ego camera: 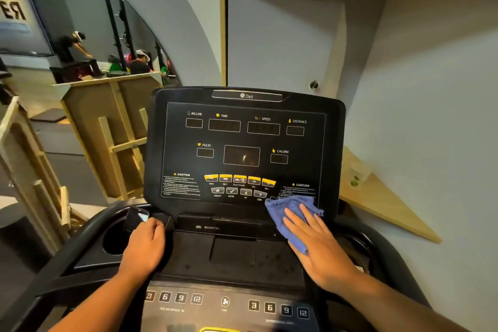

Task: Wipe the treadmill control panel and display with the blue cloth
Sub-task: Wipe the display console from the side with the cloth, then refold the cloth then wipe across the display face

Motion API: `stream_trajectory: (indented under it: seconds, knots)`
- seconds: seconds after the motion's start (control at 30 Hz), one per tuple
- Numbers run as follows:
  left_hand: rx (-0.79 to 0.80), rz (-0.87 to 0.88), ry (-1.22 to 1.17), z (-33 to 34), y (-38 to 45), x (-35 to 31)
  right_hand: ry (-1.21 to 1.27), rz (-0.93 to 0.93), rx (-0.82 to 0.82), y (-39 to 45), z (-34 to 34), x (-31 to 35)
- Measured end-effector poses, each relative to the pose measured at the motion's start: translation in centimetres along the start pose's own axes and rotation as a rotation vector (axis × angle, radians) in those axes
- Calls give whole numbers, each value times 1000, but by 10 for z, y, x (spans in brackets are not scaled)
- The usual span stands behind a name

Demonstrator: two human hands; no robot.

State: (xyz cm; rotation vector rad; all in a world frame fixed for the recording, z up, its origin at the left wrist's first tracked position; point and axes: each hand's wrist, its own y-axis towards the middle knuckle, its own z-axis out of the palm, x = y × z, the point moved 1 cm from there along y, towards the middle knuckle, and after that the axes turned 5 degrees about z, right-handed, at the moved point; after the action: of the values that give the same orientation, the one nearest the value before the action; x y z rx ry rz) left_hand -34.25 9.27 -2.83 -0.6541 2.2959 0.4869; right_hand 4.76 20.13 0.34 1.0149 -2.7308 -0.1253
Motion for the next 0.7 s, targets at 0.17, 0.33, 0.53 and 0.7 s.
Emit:
stream_trajectory:
  seconds: [0.17,0.33,0.53,0.7]
  knots:
    - [-1,144,3,-15,-9,-29,604,184,141,-10,-35,45]
    - [264,237,-277,-38,-39,-96,1280,511,60,-24,-102,106]
    - [707,130,-798,-88,-103,-162,1861,632,87,-41,-125,161]
    - [672,18,-1054,-106,-120,-149,2045,624,251,-53,-122,186]
